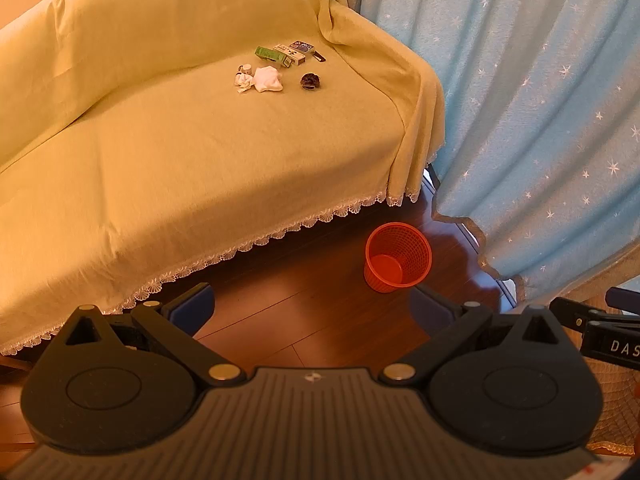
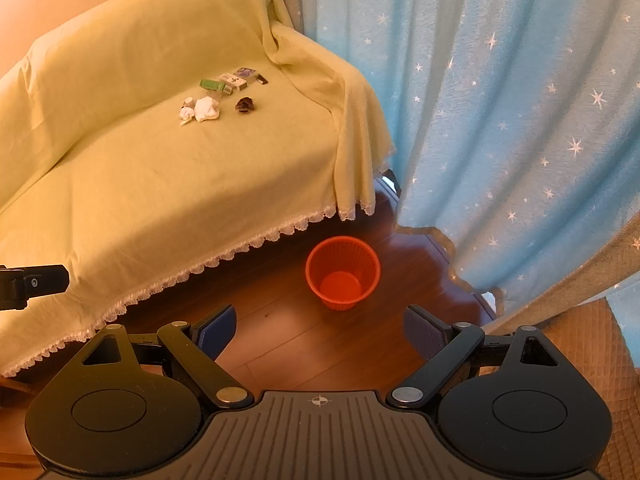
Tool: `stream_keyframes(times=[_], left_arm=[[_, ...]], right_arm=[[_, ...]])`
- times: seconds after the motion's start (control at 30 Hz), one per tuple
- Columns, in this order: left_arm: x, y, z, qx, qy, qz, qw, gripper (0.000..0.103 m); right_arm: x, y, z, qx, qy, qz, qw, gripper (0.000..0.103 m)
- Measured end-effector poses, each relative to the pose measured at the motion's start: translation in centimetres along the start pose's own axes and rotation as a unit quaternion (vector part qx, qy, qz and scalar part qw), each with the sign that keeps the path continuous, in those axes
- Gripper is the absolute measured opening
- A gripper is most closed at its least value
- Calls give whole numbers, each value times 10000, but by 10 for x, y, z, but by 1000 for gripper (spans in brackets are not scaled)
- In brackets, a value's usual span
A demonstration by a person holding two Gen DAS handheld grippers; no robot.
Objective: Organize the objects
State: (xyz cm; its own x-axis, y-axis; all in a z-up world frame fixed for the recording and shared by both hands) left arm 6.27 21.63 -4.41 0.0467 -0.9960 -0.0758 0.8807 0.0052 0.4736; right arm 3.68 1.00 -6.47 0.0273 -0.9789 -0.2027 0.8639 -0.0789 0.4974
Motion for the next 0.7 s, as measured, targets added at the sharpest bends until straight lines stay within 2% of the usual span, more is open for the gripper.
stream_keyframes(times=[0.7], left_arm=[[1, 1, 2, -10, -10, 0, 10000, 102]], right_arm=[[-6, -2, -1, -17, 2, 25, 10000, 89]])
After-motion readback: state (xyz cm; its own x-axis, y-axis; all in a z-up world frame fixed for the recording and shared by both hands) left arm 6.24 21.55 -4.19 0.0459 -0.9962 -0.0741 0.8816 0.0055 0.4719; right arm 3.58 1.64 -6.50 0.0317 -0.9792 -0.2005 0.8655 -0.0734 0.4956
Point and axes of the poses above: each gripper's, at about its wrist camera, not at the fingertips, and z roughly against the way its jaws point, x to its right, y to its top, the point moved 7 cm from there along -z, roughly the way its jaws point, and after that the axes turned 11 degrees about y, right-handed, at the moved point
